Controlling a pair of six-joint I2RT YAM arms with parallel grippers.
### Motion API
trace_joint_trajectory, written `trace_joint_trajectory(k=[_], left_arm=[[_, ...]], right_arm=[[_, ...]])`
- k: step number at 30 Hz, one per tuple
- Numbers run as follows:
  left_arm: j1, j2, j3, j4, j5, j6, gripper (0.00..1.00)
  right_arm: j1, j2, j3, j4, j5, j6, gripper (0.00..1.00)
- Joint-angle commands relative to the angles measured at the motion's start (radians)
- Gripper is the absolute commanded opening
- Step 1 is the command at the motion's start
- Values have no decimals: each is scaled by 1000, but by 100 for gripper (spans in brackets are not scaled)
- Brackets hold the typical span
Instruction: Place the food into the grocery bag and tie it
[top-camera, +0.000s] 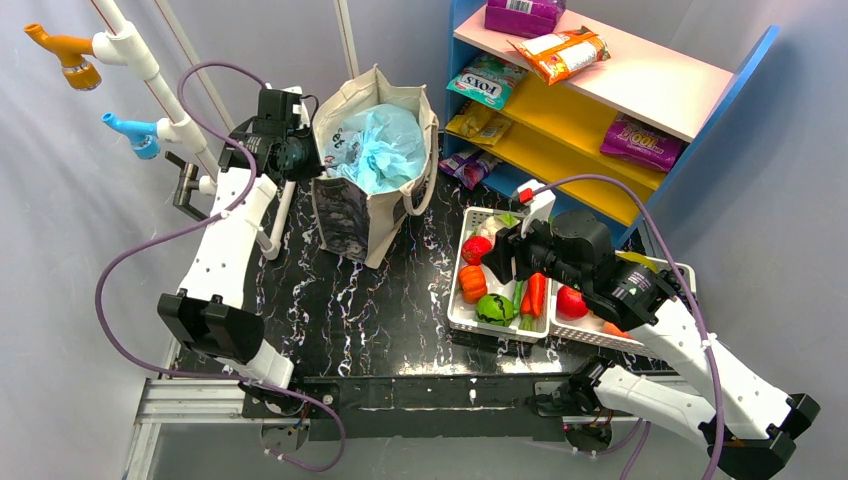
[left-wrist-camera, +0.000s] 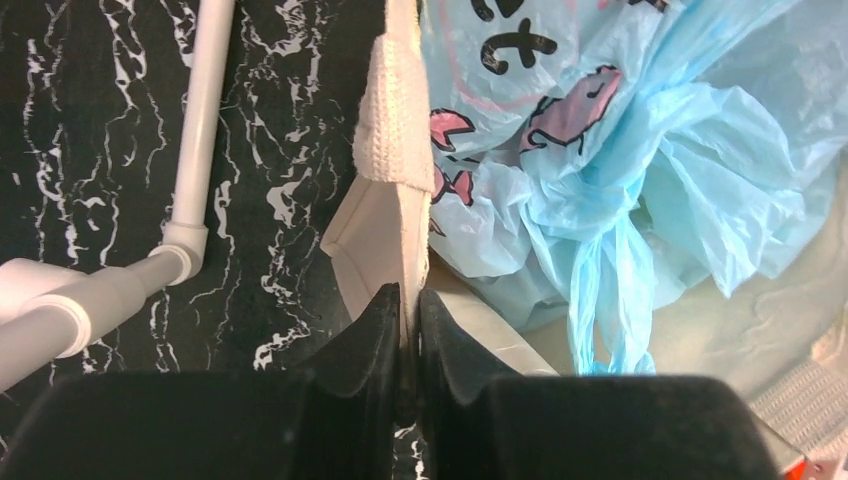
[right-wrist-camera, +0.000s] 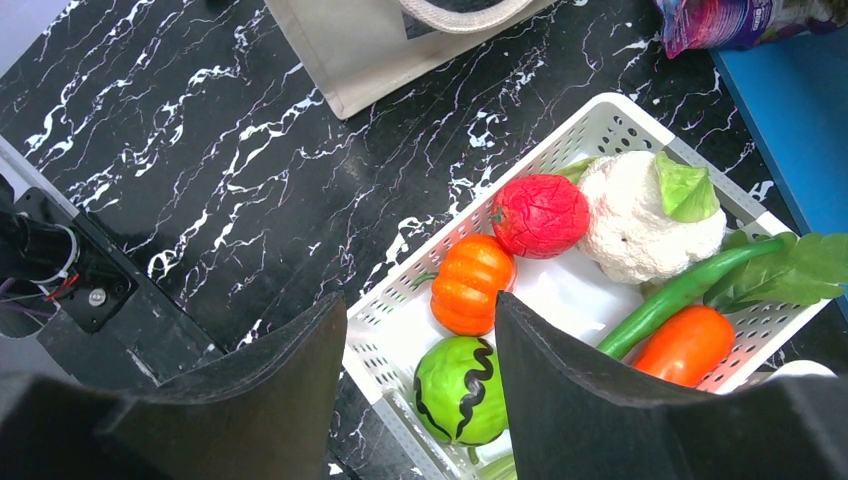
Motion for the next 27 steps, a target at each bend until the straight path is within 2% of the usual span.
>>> trace_joint_trajectory(k=[1, 13, 18, 27], left_arm=[[5, -81, -29, 4, 91, -40, 0], [6, -206, -23, -73, 271, -244, 0], [5, -306, -100, -106, 313, -350, 0], [4, -462, -184, -212, 332, -395, 0]], right_arm=[[-3, -9, 26, 4, -13, 1, 63], [-4, -17, 32, 3, 12, -3, 63], [-4, -13, 40, 6, 4, -7, 63], [-4, 7, 51, 23, -54, -9, 63]])
